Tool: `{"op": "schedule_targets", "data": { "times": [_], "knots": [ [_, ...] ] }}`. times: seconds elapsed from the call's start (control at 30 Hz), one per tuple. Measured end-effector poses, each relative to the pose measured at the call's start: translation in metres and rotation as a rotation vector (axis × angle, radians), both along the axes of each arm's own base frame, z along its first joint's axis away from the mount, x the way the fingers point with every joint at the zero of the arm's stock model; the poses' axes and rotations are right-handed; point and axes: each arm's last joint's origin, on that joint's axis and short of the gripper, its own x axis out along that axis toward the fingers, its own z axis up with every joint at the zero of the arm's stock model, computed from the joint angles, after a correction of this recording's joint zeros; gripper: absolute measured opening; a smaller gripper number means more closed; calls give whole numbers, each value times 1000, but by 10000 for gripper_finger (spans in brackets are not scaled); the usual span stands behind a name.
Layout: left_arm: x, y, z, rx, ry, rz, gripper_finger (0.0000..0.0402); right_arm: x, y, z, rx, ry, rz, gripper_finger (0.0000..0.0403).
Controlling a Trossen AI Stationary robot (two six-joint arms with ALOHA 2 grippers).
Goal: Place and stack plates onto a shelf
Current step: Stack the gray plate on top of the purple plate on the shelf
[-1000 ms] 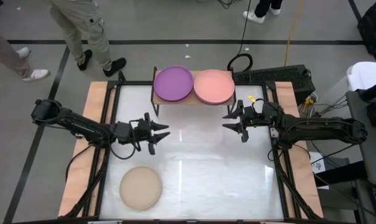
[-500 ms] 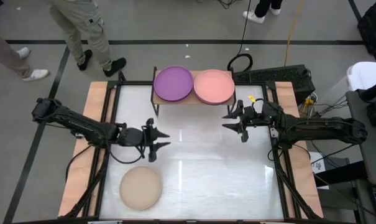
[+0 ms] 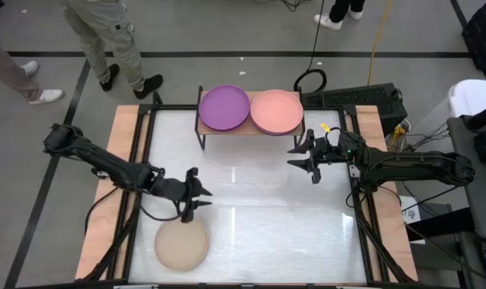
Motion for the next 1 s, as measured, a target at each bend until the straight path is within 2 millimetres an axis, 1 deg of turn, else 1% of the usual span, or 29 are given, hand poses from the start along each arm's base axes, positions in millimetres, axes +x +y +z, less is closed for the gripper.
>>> {"op": "schedule_targets", "data": {
  "times": [0.23,0.37,0.53,0.77,0.93,1.0],
  "knots": [
    [7,-6,-23,-34,129,-50,145,0,0,0,-4,-1,0,157],
    [10,-7,-31,-31,164,-46,145,0,0,0,4,-1,0,157],
    [11,-10,-35,-78,195,-67,145,0,0,0,-1,-1,0,157],
    [12,-12,-34,-114,206,-74,145,0,0,0,-5,-3,1,157],
    [19,-15,-20,-87,235,-86,145,0,0,0,-5,-3,0,157],
    [22,-16,-17,-66,276,-95,145,0,0,0,-14,-4,1,157]
  ]
}}
